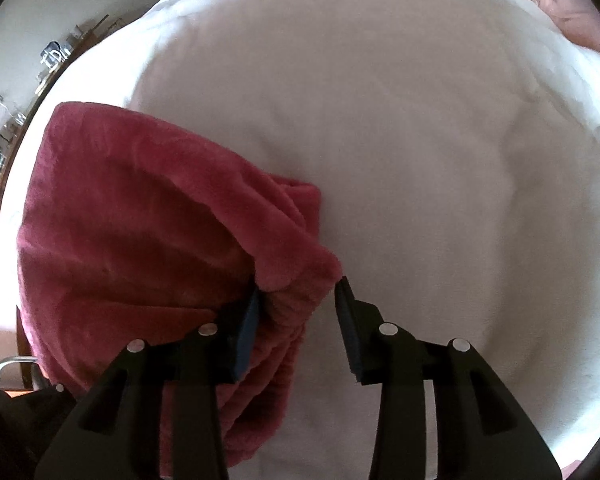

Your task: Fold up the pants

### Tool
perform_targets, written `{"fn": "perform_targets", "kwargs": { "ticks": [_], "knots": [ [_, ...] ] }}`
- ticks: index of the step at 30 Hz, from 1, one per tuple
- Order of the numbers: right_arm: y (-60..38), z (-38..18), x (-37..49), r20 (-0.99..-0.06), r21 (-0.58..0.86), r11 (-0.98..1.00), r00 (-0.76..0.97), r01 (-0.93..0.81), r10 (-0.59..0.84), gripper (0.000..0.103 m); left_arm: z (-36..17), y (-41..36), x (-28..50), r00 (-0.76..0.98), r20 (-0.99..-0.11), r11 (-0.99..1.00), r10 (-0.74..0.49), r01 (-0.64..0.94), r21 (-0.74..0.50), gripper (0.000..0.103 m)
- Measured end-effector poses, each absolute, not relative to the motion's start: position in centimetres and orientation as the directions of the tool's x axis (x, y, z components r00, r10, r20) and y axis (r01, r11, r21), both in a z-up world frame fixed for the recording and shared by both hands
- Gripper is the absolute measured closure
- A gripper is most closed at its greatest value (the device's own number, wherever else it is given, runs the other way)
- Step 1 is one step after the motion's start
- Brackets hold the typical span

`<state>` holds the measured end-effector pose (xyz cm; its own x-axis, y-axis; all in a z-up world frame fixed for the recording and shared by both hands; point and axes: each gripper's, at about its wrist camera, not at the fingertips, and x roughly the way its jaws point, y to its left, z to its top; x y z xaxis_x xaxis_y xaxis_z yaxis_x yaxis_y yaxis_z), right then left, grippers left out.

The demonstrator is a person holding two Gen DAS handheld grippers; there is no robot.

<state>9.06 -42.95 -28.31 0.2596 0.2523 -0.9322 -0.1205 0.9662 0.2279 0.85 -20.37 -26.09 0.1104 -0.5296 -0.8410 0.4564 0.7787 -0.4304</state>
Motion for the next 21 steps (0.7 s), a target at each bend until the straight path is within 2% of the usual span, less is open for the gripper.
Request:
{"fn": "perform_targets", "kwargs": {
  "ticks": [4, 7, 12, 21],
  "knots": [
    [-43.4, -27.6, 8.5, -0.921, 0.262, 0.957, 0.264, -0.125, 0.287, 0.065, -24.2, -22.1, -0.2, 0.166, -0.846, 0.808, -0.507, 0.432, -0.400, 0.026],
    [-43.6, -27.3, 8.4, -0.919, 0.265, 0.956, 0.267, -0.124, 0.289, 0.059, -23.0, -22.1, -0.1, 0.206, -0.848, 0.827, -0.489, 0.419, -0.376, 0.026],
    [-43.8, -26.4, 8.4, -0.913, 0.274, 0.953, 0.278, -0.127, 0.299, 0.059, -20.9, -21.6, 0.4, 0.260, -0.842, 0.841, -0.473, 0.416, -0.344, 0.026],
    [-44.9, -20.7, 4.0, -0.874, 0.255, 0.948, 0.374, -0.191, 0.311, 0.059, -21.2, -19.4, 0.4, 0.301, -0.854, 0.883, -0.425, 0.346, -0.317, 0.026]
  ]
}}
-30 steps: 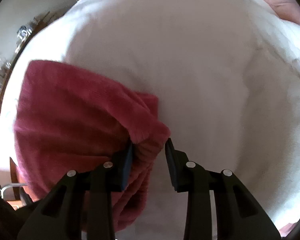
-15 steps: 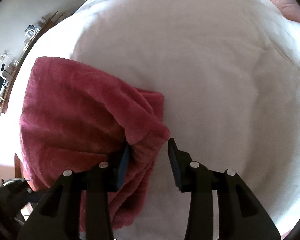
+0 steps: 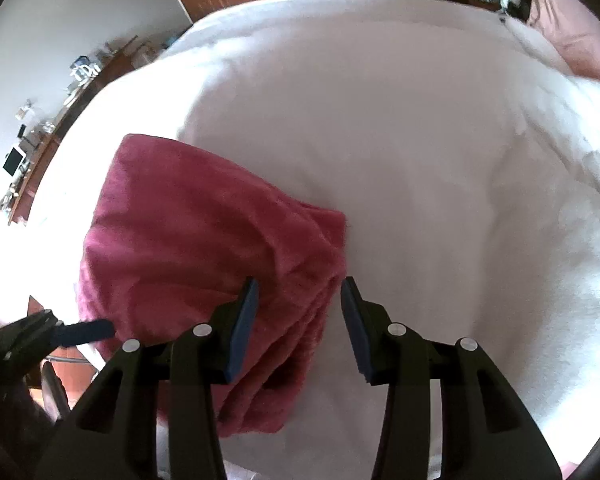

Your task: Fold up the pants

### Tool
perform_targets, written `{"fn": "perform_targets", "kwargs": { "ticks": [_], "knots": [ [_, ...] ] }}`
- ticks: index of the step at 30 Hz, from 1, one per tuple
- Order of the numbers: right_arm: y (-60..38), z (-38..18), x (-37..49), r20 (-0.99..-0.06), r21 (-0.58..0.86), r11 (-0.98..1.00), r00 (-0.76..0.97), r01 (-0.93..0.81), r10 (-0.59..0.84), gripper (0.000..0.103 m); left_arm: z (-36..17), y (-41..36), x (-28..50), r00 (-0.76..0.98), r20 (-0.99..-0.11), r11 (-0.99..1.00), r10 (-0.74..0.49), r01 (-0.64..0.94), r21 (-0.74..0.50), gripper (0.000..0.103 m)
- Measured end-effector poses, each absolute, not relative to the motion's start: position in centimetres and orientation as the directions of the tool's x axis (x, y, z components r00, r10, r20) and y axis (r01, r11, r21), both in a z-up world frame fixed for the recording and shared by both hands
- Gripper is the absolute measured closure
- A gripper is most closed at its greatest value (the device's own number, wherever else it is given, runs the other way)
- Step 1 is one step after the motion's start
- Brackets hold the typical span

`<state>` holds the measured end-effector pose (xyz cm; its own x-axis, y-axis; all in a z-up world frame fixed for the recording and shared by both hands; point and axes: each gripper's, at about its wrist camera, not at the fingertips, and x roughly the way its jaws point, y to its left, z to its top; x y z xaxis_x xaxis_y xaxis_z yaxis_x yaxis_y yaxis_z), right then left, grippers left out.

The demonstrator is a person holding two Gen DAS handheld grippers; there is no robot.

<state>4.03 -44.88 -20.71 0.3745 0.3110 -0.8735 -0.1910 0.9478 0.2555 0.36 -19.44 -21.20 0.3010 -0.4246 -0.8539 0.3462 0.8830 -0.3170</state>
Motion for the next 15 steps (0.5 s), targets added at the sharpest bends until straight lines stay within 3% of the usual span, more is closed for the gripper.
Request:
{"fn": "perform_targets", "kwargs": {
  "ticks": [6, 11, 15],
  "knots": [
    [-42.0, -19.0, 1.6, -0.858, 0.280, 0.917, 0.355, -0.283, 0.372, 0.059, -20.4, -17.1, 0.7, 0.327, -0.862, 0.908, -0.387, 0.300, -0.293, 0.026],
    [-39.5, -20.9, 0.3, -0.878, 0.298, 0.887, 0.264, -0.352, 0.400, 0.059, -20.9, -15.6, 1.1, 0.332, -0.879, 0.928, -0.342, 0.265, -0.261, 0.026],
    [-39.6, -23.8, 0.1, -0.916, 0.264, 0.904, 0.205, -0.336, 0.344, 0.059, -22.1, -14.9, 1.2, 0.318, -0.897, 0.938, -0.308, 0.259, -0.230, 0.026]
  ]
}}
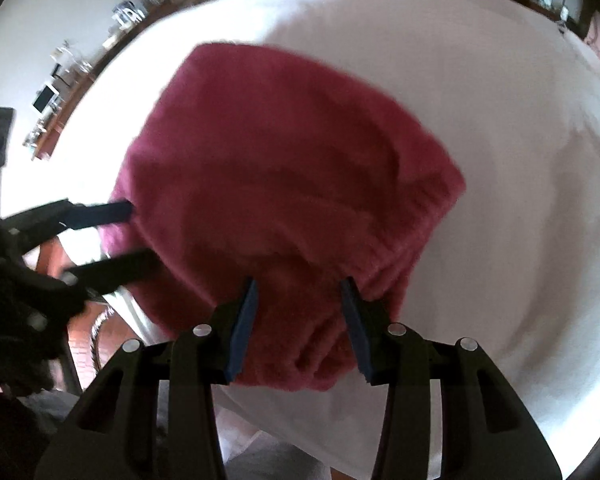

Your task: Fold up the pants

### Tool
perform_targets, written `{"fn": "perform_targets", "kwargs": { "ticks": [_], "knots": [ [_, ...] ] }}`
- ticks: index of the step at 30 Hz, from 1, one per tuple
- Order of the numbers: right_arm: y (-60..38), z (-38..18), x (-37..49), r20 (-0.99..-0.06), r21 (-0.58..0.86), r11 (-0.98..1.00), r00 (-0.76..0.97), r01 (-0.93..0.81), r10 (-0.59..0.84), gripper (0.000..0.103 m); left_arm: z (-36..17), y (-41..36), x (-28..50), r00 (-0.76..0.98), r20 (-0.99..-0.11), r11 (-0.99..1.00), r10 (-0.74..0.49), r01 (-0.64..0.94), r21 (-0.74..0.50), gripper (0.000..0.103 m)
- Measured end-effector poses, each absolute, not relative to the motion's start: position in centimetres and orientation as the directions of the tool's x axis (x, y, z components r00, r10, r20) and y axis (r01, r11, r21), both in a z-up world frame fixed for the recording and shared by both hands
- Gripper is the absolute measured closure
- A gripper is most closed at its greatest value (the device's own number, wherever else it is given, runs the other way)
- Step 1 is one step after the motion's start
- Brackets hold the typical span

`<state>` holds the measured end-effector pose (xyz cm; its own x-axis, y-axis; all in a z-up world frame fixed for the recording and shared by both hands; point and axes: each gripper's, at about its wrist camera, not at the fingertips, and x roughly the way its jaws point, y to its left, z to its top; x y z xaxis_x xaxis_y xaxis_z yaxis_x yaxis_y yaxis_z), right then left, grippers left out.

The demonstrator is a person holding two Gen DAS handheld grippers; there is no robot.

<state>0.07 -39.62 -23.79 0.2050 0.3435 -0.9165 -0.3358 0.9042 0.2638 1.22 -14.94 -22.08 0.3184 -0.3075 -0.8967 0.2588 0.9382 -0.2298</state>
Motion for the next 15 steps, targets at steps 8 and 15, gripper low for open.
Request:
{"fn": "perform_targets", "kwargs": {
  "ticks": [8, 15],
  "knots": [
    [-41.3, -28.0, -0.4, -0.944, 0.252, 0.933, 0.146, -0.255, 0.295, 0.054, -25.0, -13.5, 1.1, 0.250, -0.927, 0.941, -0.281, 0.262, -0.214, 0.026],
    [-41.5, -29.4, -0.5, -0.952, 0.239, 0.946, 0.140, -0.218, 0.273, 0.050, -24.0, -12.9, 1.8, 0.252, -0.920, 0.926, -0.300, 0.309, -0.217, 0.026]
  ]
}}
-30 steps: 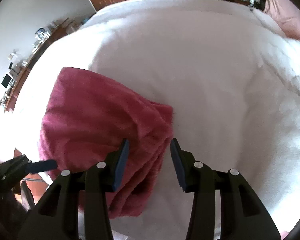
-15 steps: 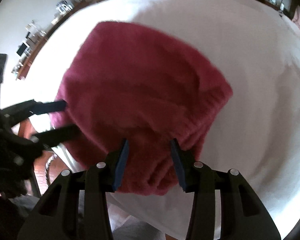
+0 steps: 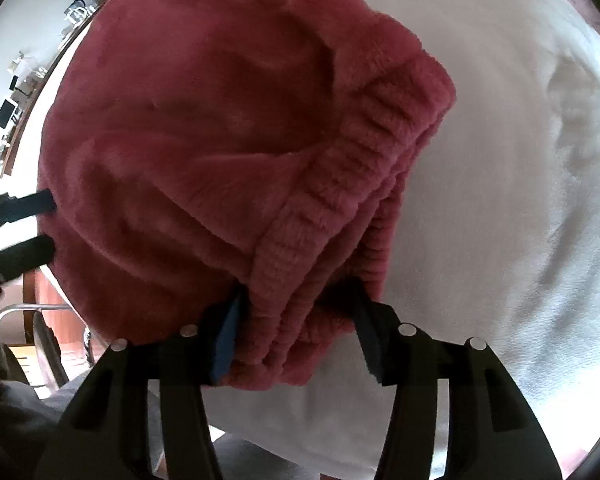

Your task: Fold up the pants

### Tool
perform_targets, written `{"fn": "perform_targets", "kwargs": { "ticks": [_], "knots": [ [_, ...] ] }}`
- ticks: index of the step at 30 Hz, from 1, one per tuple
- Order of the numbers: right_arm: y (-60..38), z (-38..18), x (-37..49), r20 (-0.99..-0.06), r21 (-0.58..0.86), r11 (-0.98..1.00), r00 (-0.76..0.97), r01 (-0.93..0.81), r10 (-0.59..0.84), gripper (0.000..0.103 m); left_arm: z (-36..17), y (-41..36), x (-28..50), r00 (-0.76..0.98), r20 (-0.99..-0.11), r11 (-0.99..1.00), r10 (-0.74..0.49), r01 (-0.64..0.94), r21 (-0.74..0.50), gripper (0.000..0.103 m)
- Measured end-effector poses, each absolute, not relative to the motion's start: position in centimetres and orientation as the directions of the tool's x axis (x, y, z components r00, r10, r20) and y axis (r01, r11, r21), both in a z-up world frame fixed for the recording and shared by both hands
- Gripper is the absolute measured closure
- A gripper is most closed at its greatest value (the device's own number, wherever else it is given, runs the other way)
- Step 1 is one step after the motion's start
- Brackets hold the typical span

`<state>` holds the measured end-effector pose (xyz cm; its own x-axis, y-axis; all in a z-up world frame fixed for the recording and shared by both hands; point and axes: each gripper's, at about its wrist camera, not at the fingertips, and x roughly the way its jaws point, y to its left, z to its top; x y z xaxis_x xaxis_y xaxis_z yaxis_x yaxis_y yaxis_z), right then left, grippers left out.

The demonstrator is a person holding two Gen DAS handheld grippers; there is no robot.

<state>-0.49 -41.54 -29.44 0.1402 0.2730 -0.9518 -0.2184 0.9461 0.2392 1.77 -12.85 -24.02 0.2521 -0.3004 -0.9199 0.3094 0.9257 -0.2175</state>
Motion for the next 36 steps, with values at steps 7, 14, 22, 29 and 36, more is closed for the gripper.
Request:
{"fn": "perform_targets", "kwargs": {
  "ticks": [7, 14, 22, 29, 36],
  "knots": [
    [-41.2, -30.0, -0.8, -0.961, 0.211, 0.961, 0.143, -0.181, 0.238, 0.047, -23.1, -11.5, 3.4, 0.286, -0.909, 0.926, -0.302, 0.316, -0.208, 0.026],
    [-40.4, -30.0, -0.6, -0.967, 0.193, 0.974, 0.148, -0.121, 0.210, 0.044, -21.2, -10.8, 5.0, 0.335, -0.897, 0.915, -0.287, 0.372, -0.155, 0.026],
    [-39.5, -29.0, -1.7, -0.972, 0.174, 0.984, 0.154, -0.036, 0.177, 0.044, -19.5, -9.5, 7.0, 0.391, -0.888, 0.903, -0.243, 0.427, -0.059, 0.024],
    [-40.1, -26.7, -1.2, -0.970, 0.176, 0.984, 0.175, 0.011, 0.171, 0.042, -19.3, -8.2, 8.6, 0.400, -0.889, 0.900, -0.224, 0.436, -0.030, 0.024],
    [-43.3, -23.1, -2.4, -0.945, 0.259, 0.963, 0.223, 0.067, 0.239, 0.038, -19.0, -7.4, 9.2, 0.401, -0.886, 0.890, -0.234, 0.456, -0.028, 0.024]
  ]
}}
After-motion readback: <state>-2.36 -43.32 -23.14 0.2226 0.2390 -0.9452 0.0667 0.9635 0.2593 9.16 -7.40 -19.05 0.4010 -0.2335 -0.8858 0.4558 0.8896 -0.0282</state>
